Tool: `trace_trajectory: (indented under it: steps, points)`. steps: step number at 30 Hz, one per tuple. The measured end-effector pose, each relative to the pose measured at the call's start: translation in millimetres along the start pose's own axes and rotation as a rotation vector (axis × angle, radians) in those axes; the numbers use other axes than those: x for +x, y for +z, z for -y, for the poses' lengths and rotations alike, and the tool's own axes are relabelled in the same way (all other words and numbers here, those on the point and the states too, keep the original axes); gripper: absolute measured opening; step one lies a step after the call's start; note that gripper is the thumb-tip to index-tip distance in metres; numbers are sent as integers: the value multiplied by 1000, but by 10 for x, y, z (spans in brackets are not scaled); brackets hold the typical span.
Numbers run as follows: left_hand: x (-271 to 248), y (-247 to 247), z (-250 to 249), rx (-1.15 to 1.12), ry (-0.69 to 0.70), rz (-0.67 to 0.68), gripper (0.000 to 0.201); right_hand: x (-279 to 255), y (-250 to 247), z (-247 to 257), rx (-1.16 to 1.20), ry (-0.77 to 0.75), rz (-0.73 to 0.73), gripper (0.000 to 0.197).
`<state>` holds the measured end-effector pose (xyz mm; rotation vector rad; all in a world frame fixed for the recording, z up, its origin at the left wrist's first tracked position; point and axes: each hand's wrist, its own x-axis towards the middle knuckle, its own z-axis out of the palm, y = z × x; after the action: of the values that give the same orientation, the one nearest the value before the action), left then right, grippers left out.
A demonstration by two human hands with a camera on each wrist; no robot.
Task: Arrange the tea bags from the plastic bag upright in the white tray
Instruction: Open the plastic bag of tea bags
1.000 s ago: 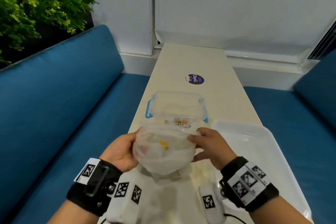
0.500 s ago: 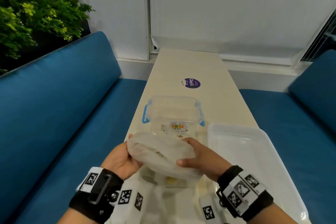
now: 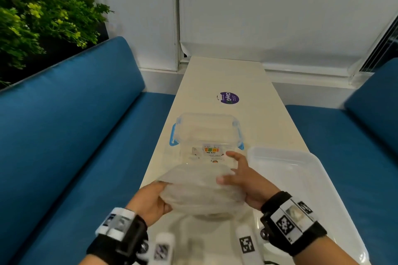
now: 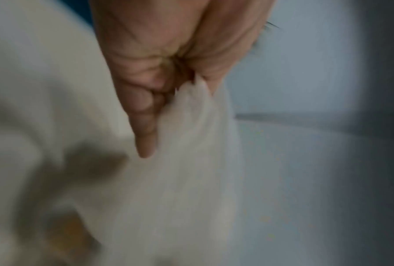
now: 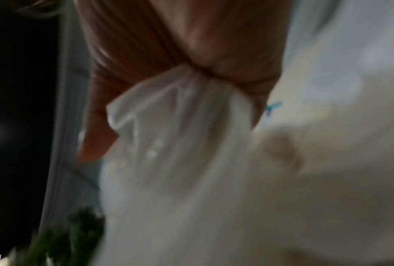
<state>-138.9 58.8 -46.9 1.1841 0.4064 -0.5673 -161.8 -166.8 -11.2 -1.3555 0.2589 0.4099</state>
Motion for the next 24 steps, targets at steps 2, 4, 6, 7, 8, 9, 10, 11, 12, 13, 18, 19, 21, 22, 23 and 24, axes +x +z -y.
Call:
trace_trajectory:
  steps: [2,4,6,7,8,9,10,11,12,13,18,19,21,22,23,24]
  points:
    - [13,-54,-112,-254,-110,3,25,-33,-32,-55,-436,-109,14,85]
    - [29,-21,-164,-300,-124,23,26,-36,-7,-155,-642,-250,-22,47]
    - [11,77,-171,-298,-150,80,27,-9,94,-220,-759,-355,-186,14]
    - [-6,123,-161,-284,-172,119,26,21,115,-257,-778,-387,-258,9]
    - [-6,131,-135,-263,-189,161,23,47,130,-266,-757,-363,-312,13]
    - [-5,118,-101,-244,-195,207,22,87,122,-261,-635,-289,-355,19]
    - [22,70,-53,-222,-186,244,27,130,107,-235,-410,-190,-371,23]
    - [48,1,-7,-201,-162,284,34,178,74,-208,-129,-74,-357,25]
    - [82,-77,39,-155,-128,303,45,218,37,-179,164,51,-312,26]
    - [104,-137,91,-88,-102,316,58,241,13,-156,418,170,-262,28]
    - [111,-175,257,180,-62,167,27,251,20,-141,649,317,-95,35]
    - [128,-178,251,191,-52,113,20,203,34,-120,584,289,-51,37]
    - [153,-186,183,56,-77,64,26,113,5,-124,256,186,-14,46]
    - [125,-164,104,-55,-109,68,30,37,15,-131,20,136,-12,55]
    - [91,-130,20,-149,-155,74,34,-47,50,-131,-228,84,-8,62]
    - [69,-87,-50,-212,-194,82,36,-95,83,-156,-431,29,-3,65]
